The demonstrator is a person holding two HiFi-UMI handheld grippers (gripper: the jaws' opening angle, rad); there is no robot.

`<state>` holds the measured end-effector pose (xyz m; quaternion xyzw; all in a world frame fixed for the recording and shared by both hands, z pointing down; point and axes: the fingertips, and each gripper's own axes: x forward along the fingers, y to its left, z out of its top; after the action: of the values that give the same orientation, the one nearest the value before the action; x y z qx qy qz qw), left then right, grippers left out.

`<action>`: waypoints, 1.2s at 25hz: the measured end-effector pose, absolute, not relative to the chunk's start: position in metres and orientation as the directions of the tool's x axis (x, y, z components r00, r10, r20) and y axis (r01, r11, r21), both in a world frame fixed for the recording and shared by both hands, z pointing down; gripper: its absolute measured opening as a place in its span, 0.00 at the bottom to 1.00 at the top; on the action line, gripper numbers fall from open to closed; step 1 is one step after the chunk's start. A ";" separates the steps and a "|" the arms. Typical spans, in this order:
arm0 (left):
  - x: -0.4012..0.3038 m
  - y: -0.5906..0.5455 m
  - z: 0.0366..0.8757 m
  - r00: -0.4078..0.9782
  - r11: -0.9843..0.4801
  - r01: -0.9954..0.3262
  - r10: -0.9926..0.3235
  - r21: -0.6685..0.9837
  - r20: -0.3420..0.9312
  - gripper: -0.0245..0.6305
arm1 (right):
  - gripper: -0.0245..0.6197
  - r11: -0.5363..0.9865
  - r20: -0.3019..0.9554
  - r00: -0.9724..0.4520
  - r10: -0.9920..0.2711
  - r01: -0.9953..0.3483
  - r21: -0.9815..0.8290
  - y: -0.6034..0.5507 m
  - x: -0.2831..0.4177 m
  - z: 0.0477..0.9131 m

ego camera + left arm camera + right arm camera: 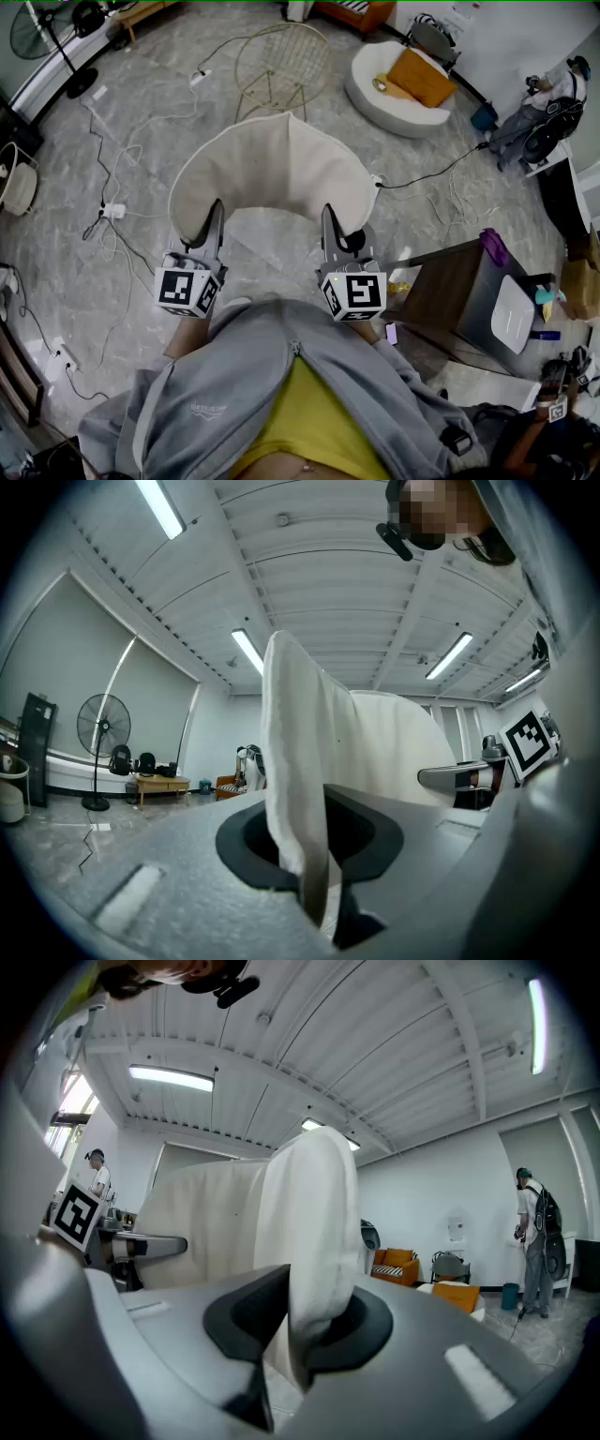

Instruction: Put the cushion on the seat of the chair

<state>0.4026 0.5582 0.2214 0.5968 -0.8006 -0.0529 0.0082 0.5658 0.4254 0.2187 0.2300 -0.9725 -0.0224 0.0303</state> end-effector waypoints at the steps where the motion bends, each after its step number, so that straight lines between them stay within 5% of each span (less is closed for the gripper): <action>1: 0.404 0.556 0.222 -0.287 0.281 -0.955 -0.957 0.093 -0.050 0.14 | 0.13 0.893 0.045 -0.892 -0.450 -0.447 0.054 0.423 0.567 0.220; 14: 0.365 0.493 0.236 -0.268 0.263 -0.960 -0.962 0.091 -0.045 0.14 | 0.15 0.885 0.047 -0.884 -0.465 -0.464 0.025 0.362 0.532 0.236; 30: 0.172 0.317 0.243 -0.169 0.166 -0.982 -0.985 0.088 -0.025 0.14 | 0.15 0.835 0.060 -0.833 -0.550 -0.550 0.017 0.197 0.351 0.243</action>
<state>0.1716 0.3171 0.2430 0.6445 -0.7633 -0.0417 0.0190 0.3509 0.1975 0.2432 0.2870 -0.9574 0.0004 0.0310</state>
